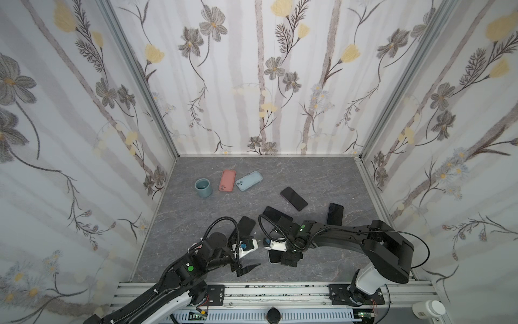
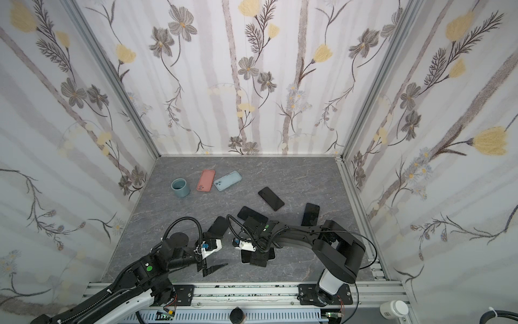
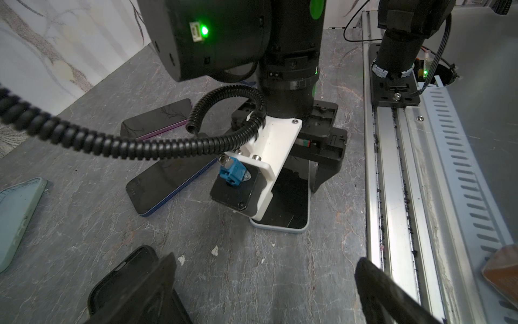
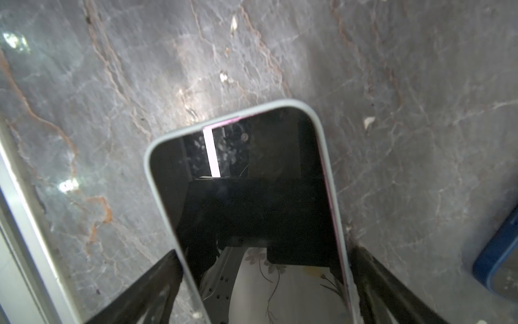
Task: Put the phone into the phone case
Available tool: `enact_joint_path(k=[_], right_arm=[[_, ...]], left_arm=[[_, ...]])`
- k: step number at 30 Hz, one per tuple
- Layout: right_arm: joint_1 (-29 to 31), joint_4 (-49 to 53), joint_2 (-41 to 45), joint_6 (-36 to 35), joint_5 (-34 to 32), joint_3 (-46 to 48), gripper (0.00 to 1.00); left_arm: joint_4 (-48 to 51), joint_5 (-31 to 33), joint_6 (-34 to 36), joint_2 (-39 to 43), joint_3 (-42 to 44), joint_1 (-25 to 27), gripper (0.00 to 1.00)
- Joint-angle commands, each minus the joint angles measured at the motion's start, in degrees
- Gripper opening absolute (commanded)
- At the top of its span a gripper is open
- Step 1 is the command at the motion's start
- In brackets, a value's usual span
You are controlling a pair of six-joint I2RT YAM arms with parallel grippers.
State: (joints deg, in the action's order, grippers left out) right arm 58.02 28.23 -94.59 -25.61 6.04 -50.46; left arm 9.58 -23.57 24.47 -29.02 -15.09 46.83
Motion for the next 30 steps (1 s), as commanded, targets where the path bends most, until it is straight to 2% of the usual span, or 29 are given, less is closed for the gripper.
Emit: enact_joint_path(k=[1,8,12,17,27,30], right_arm=[[0.1,3.0,-1.6,-0.8,2.1,0.3,0.90],[0.0,5.0,-3.0,1.1,1.2,-1.0,0.80],[0.0,6.2,-5.1,4.6,-3.5,-2.8,0.72],[-0.8,6.1,-5.4,9.3,-6.6,-2.6,0.69],[-3.7,4.1,2.8,17.2,-8.9,-3.0,0.66],[-5.9,3.6,6.7,20.0,-7.5,-4.3,0.65]], left_arm=[[-1.5,-0.6,1.1,0.1,0.2,0.0,1.00],[-1.7,-0.7,1.1,0.5,0.3,0.0,1.00],[-1.7,-1.0,1.1,0.5,0.3,0.0,1.00],[-1.7,-1.3,1.1,0.9,0.4,0.0,0.99],[-2.3,-1.7,0.8,1.4,0.5,0.1,0.99],[-2.6,-1.7,0.8,1.4,0.3,0.1,0.98]])
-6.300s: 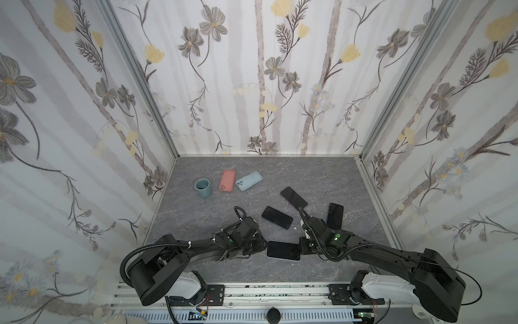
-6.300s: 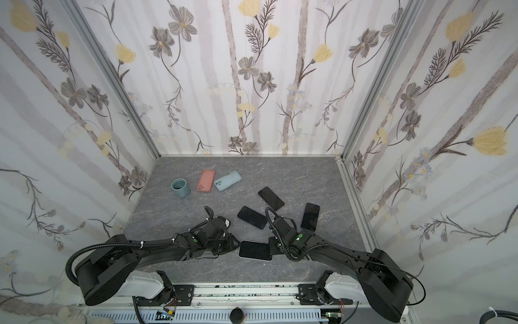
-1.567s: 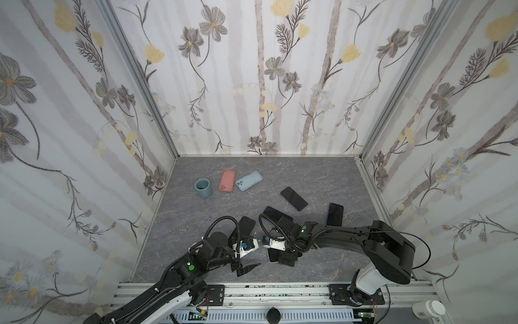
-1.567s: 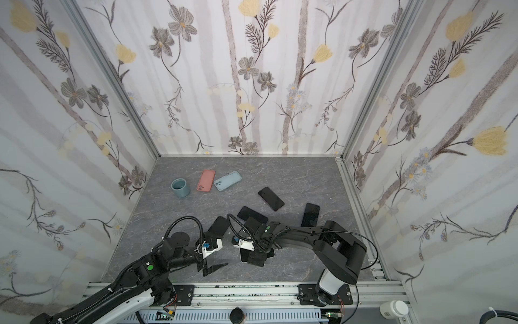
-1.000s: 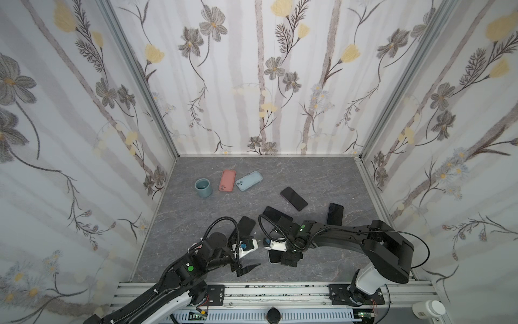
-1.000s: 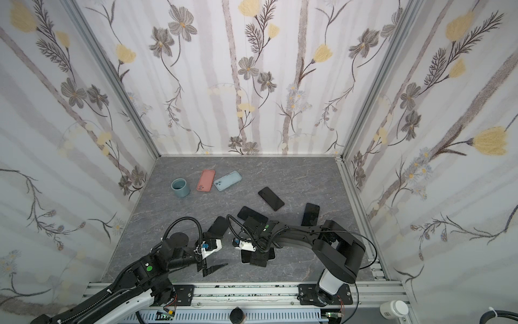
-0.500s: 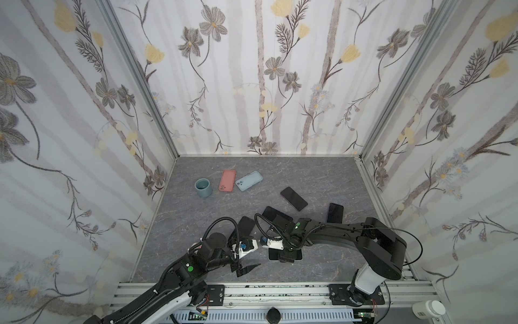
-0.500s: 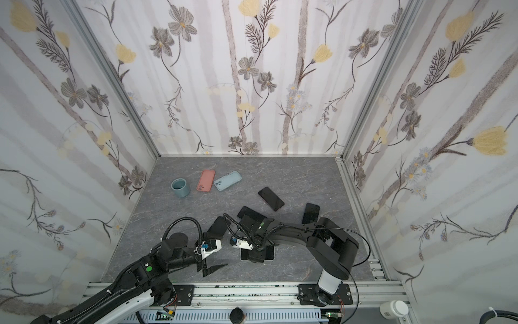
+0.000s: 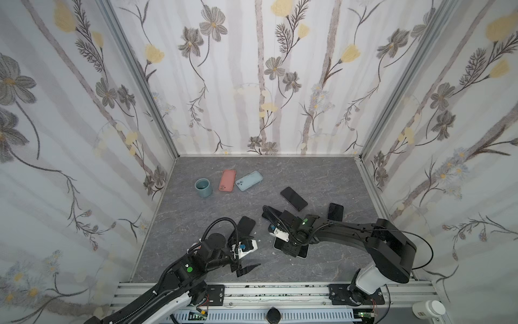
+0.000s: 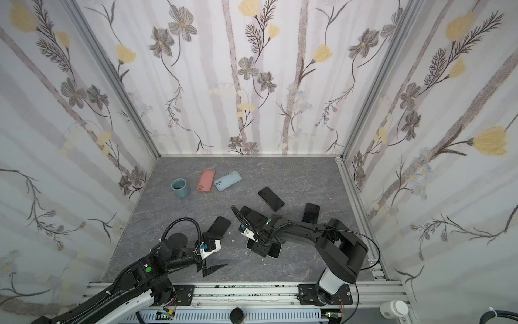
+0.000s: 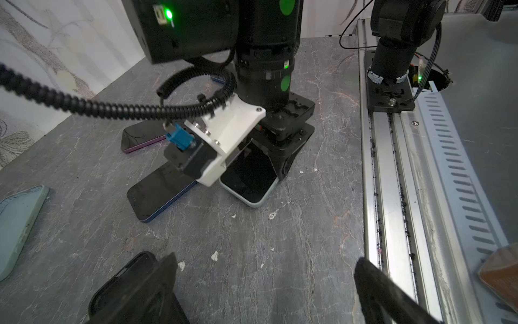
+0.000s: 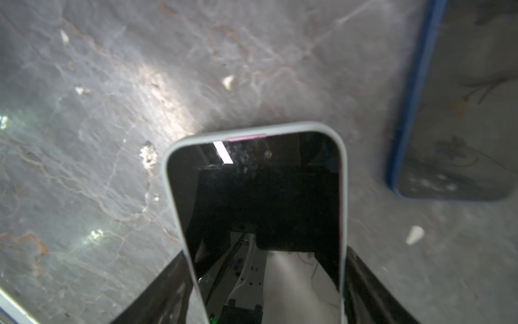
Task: Put the phone into the phone case
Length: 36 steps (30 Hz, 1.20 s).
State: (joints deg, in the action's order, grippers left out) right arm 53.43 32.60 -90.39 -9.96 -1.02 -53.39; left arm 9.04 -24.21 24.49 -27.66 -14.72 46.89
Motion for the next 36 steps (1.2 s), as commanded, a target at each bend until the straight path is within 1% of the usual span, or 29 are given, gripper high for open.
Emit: enact_joint_path(k=[1,4,7,8,10,14,18,21,23,27,31,36], right_arm=[[-2.1,-0.9,3.2,5.2,0.0,-1.5,0.64],[-4.2,-1.8,5.6,6.9,1.0,-1.0,0.63],[-6.0,-1.7,6.8,8.4,1.2,-1.0,0.62],[-8.3,-1.7,7.2,8.8,1.4,-1.0,0.62],[-10.6,-1.6,7.6,9.7,1.7,-1.5,0.61],[-16.2,-1.5,7.8,10.8,2.6,-3.6,0.61],[-23.0,-1.6,6.3,11.3,1.9,-7.3,0.61],[-28.8,-2.6,3.3,11.0,1.5,-10.9,0.61],[-33.0,-3.9,0.5,10.4,1.8,-13.3,0.62],[-40.3,-4.8,-8.2,10.0,3.2,-21.5,0.61],[-44.5,-5.0,-16.8,10.0,4.1,-30.7,0.61],[-47.0,-3.3,-26.5,10.8,2.9,-40.9,0.61]], left_arm=[[-2.2,-0.9,0.7,0.0,-0.2,0.0,0.98],[-2.9,-0.7,0.2,-0.9,-0.9,0.0,0.97],[-4.0,-0.8,-0.6,-3.5,-3.0,0.0,0.96],[-4.5,-0.8,-0.8,-4.6,-3.8,-0.1,0.96],[-5.9,-0.2,-1.3,-7.0,-5.1,0.0,0.96],[-11.9,2.3,-2.3,-13.5,-8.5,0.0,0.97],[-21.5,5.0,-2.9,-21.8,-11.2,-0.1,1.00],[-27.2,7.2,-4.2,-29.2,-14.1,-0.1,1.00],[-30.4,7.5,-4.1,-34.0,-15.8,-0.3,1.00],[-38.3,7.5,-5.1,-43.0,-18.4,-1.1,1.00],[-41.4,5.5,-8.0,-50.6,-23.2,-2.4,0.98],[-41.7,3.2,-9.6,-55.3,-27.2,-3.2,0.96]])
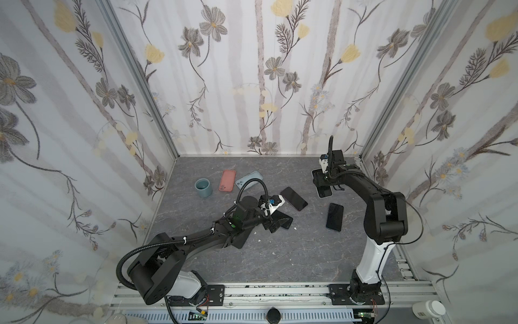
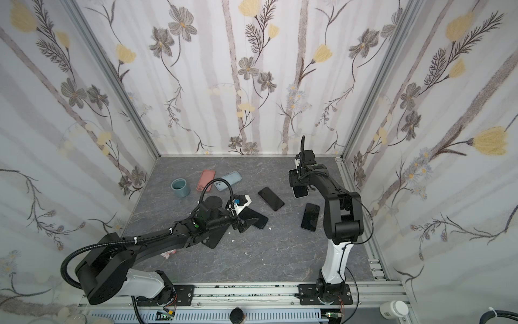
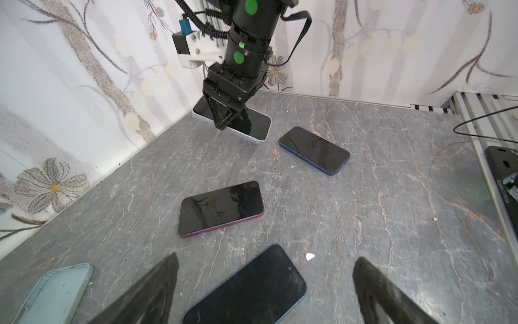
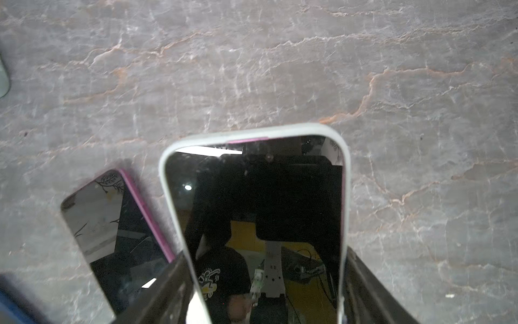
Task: Put the phone into the phone case
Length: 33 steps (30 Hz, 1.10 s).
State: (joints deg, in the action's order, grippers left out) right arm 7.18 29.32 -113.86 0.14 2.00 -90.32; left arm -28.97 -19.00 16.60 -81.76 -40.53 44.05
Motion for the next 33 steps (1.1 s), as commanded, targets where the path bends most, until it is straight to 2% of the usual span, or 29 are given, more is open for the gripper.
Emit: enact_joint_path(k=[1,9,18,25,29,33], right_arm=[[-1.1,0.4,-5.1,0.9,-0.4,-5.9,0.61],[-2.9,4.9,-16.7,3.2,-1.0,-17.8,0.62],[-3.0,6.6,-23.6,3.9,-1.0,-23.2,0.65],[-3.0,8.4,-26.2,4.3,-1.6,-25.0,0.76],[-2.9,8.6,-25.8,4.5,-1.6,-25.3,0.84],[-2.8,8.7,-24.4,4.6,-1.8,-25.8,0.88]], left_arm=[[-3.6,-2.1,-2.4,-1.6,-1.9,-0.6,0.96],[3.4,1.3,-7.2,-2.5,-6.1,-1.4,0.96],[6.5,2.9,-10.1,-2.5,-8.9,-1.9,0.96],[7.1,3.9,-9.9,-1.5,-8.9,-1.9,0.96],[7.5,4.6,-10.0,-1.0,-9.1,-2.1,0.97],[8.0,5.7,-10.7,-0.6,-9.4,-2.1,0.97]])
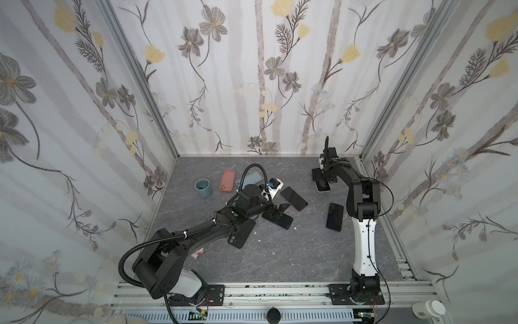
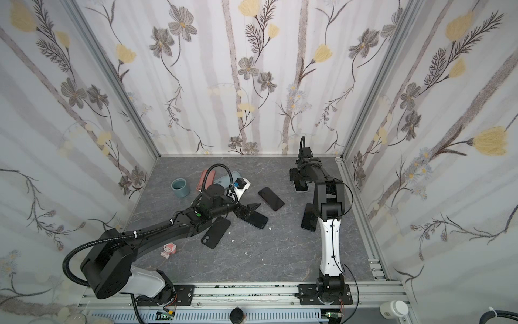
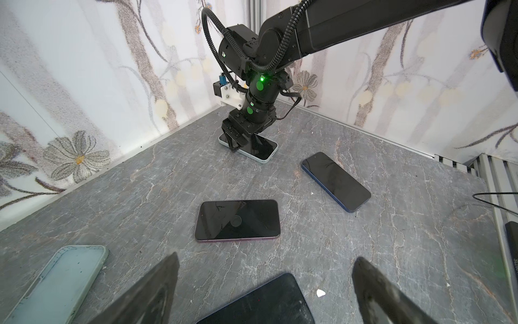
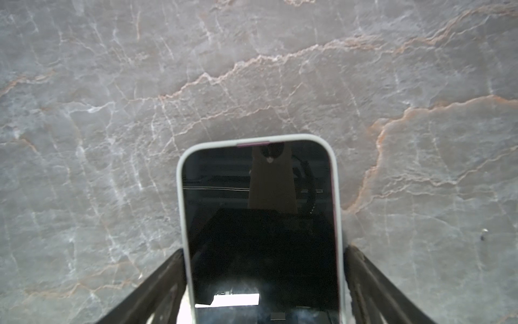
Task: Put the phone into the phone case
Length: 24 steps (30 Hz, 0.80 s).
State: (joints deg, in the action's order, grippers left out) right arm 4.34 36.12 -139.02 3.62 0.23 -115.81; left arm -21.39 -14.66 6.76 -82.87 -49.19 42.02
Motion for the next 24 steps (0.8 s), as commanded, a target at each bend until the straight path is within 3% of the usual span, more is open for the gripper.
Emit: enact_joint_path(k=[1,13,24], right_arm=[[0.2,1.9,1.3,1.1,-0.1,-0.3,0.89],[2.5,3.9,8.2,1.0,-0.9,-0.4,0.92],[9.8,2.7,18.7,0.9,0.5,4.8,0.91]], left_arm=[[0.7,1.6,-0.9,0.6,-0.9,-0.1,0.97],[2.4,7.2,-5.6,3.7,-1.2,-0.4,0.99],[22.6,17.1,-22.1,9.1,-5.3,-2.8,0.97]])
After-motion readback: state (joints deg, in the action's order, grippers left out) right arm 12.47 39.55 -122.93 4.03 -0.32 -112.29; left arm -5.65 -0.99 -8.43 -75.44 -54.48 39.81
